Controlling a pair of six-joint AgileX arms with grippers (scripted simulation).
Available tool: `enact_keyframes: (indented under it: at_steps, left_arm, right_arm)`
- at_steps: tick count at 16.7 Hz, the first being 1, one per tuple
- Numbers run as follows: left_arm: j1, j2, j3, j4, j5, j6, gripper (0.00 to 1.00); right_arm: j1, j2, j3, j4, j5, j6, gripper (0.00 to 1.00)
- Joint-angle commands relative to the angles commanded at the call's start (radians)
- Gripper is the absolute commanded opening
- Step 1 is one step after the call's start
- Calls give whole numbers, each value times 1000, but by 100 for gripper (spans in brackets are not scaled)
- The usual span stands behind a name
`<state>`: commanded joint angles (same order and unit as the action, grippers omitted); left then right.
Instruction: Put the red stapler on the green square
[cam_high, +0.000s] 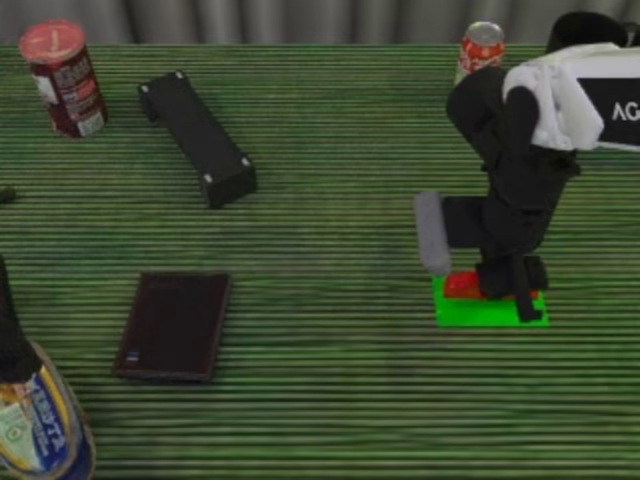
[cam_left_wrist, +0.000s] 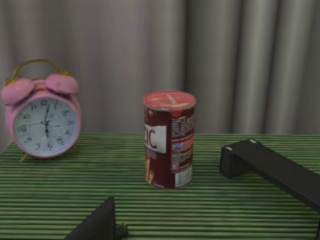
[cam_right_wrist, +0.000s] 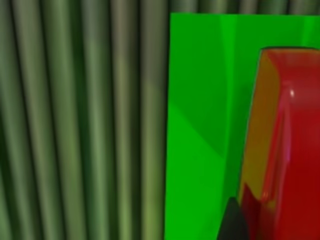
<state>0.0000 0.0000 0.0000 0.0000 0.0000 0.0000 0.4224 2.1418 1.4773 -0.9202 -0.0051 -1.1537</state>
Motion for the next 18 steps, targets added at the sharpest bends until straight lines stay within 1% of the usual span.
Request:
enact_keyframes:
  at_steps: [12, 13, 18]
  left_arm:
    - [0, 0, 0, 0, 0, 0, 100]
    - [0, 0, 0, 0, 0, 0, 100]
    - [0, 0, 0, 0, 0, 0, 100]
  right_arm:
    - [0, 0, 0, 0, 0, 0, 98]
    - [0, 0, 0, 0, 0, 0, 100]
    - [0, 0, 0, 0, 0, 0, 100]
